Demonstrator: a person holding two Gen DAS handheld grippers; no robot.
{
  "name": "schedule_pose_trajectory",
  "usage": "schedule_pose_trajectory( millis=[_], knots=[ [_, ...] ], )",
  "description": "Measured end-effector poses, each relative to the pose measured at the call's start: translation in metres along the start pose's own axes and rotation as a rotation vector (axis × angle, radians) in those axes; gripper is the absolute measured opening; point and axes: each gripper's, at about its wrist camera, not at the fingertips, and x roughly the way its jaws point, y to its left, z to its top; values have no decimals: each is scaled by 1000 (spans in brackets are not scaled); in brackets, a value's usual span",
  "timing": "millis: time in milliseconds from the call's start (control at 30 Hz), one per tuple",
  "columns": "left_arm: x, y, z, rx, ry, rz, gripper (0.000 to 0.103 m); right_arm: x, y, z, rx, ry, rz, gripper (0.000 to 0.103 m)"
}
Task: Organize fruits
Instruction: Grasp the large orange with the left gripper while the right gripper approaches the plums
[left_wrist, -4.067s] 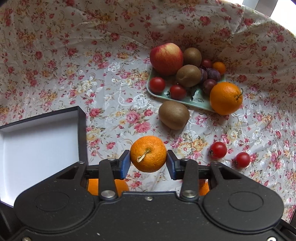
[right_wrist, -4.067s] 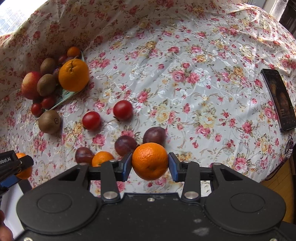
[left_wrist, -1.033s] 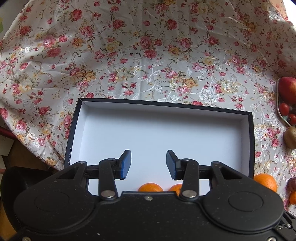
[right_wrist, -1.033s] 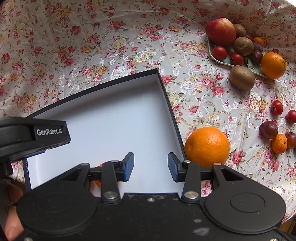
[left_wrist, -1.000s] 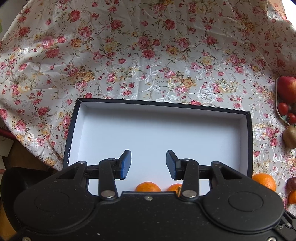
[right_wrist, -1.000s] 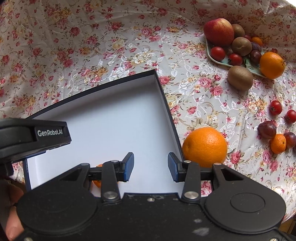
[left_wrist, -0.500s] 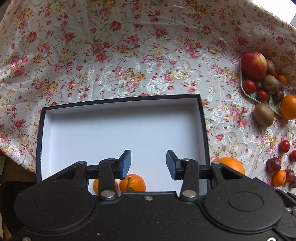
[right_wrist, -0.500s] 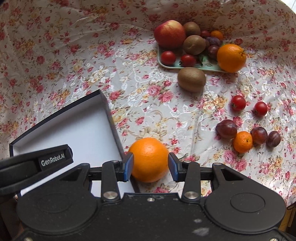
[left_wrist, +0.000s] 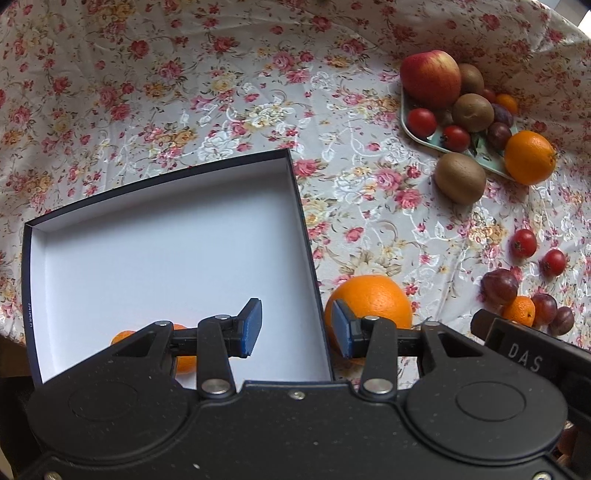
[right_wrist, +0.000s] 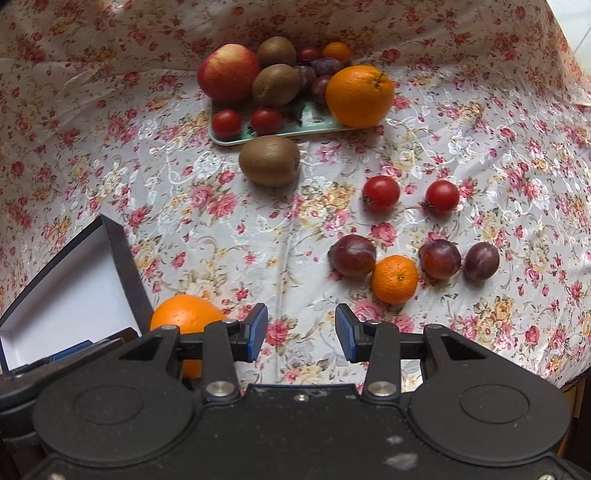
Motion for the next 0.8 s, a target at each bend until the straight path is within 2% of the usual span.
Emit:
schedule_pose_trajectory(
  millis=[300, 700, 767, 800],
  knots=[
    [4, -19, 1, 18, -13, 37, 50, 0, -40, 9, 84, 10, -11, 43],
    [2, -54, 5, 47, -70, 25, 48, 2, -74, 10, 136, 30, -23, 43],
    [4, -61, 6, 47, -62, -11, 48, 3, -84, 10, 148, 30, -31, 43],
    [8, -64, 7, 44, -27, -56, 54, 3, -88, 11, 155, 31, -35, 43]
  ],
)
